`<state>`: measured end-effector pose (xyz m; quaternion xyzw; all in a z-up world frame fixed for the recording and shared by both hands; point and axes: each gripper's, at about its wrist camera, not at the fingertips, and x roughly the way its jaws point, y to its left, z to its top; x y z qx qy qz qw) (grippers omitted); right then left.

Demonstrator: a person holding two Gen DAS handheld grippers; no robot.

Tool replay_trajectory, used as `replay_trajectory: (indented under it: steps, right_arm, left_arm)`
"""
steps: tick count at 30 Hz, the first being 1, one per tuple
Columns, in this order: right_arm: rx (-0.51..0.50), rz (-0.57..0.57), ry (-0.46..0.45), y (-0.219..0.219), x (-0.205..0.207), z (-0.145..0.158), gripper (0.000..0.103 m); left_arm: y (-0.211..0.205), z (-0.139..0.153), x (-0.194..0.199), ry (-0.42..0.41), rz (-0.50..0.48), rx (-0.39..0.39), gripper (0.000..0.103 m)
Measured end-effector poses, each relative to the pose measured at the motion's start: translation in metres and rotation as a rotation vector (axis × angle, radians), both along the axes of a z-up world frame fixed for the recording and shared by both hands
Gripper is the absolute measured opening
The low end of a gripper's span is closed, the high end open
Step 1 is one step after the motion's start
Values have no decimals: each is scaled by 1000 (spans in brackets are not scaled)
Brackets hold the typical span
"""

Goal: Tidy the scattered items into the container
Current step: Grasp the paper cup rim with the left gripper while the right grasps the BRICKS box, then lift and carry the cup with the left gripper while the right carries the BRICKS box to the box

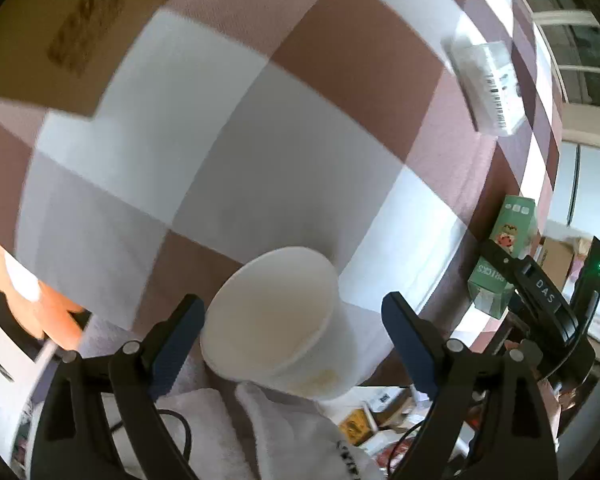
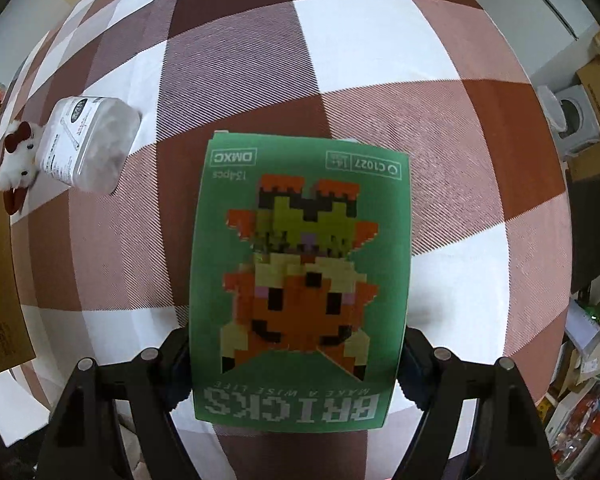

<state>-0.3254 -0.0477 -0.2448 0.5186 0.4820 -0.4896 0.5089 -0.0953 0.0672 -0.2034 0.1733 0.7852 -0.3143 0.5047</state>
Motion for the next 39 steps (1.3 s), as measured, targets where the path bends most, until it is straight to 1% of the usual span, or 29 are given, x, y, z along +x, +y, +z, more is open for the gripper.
replay_trajectory:
  steps: [3, 6, 7, 8, 11, 13, 18, 21, 23, 24, 25, 26, 27, 28, 29, 32, 35, 36, 39]
  right_arm:
    - [-7, 25, 1, 0, 7, 1, 82]
    - [-16, 53, -11, 2, 15, 2, 82]
    - [-18, 60, -12, 3, 17, 2, 82]
    - [-18, 64, -14, 4, 18, 2, 82]
    - [-19, 54, -23, 6, 18, 3, 82]
    - [-20, 43, -27, 7, 16, 3, 82]
    - [-23, 6, -42, 9, 10, 4, 82]
    - [-23, -13, -49, 12, 6, 4, 82]
    - [-23, -25, -51, 14, 4, 3, 82]
    - [-23, -31, -54, 16, 3, 3, 82]
    - [-22, -39, -58, 17, 2, 2, 82]
    - [-21, -44, -61, 19, 2, 2, 82]
    - [-23, -50, -65, 21, 1, 3, 82]
    - [-25, -53, -69, 23, 1, 3, 82]
    - [-27, -56, -71, 25, 1, 4, 82]
    - [-35, -63, -84, 32, 2, 8, 82]
    - [-47, -61, -91, 39, 3, 15, 82]
    - [-54, -57, -94, 42, 5, 18, 82]
    - [-74, -43, -102, 46, 12, 29, 82]
  left_arm:
    - [2, -5, 1, 11, 11, -13, 91]
    - [-12, -11, 2, 32, 13, -38, 92]
    - [-18, -9, 3, 30, 9, -62, 92]
    - [-25, -8, 3, 35, -6, -87, 92]
    - [-41, -2, 3, 60, -63, -107, 92]
    - [-44, 1, 2, 70, -116, -87, 93]
    - [-41, 2, -17, 68, -386, 0, 93]
    - [-36, 1, -26, 59, -482, 4, 92]
    - [-32, -2, -27, 64, -504, 10, 82]
    - [-29, -5, -27, 74, -511, 17, 67]
    - [-28, -9, -28, 96, -511, 21, 54]
    - [-31, -12, -31, 122, -508, 19, 48]
    - [-39, -15, -36, 134, -513, 19, 35]
    - [-42, -16, -40, 135, -524, 19, 26]
    - [-42, -16, -41, 134, -534, 15, 26]
    - [-40, -3, -42, 129, -556, -13, 20]
    - [-42, 11, -35, 119, -548, -49, 13]
    - [-43, 16, -33, 110, -549, -63, 11]
    - [-50, 31, -28, 63, -561, -105, 10]
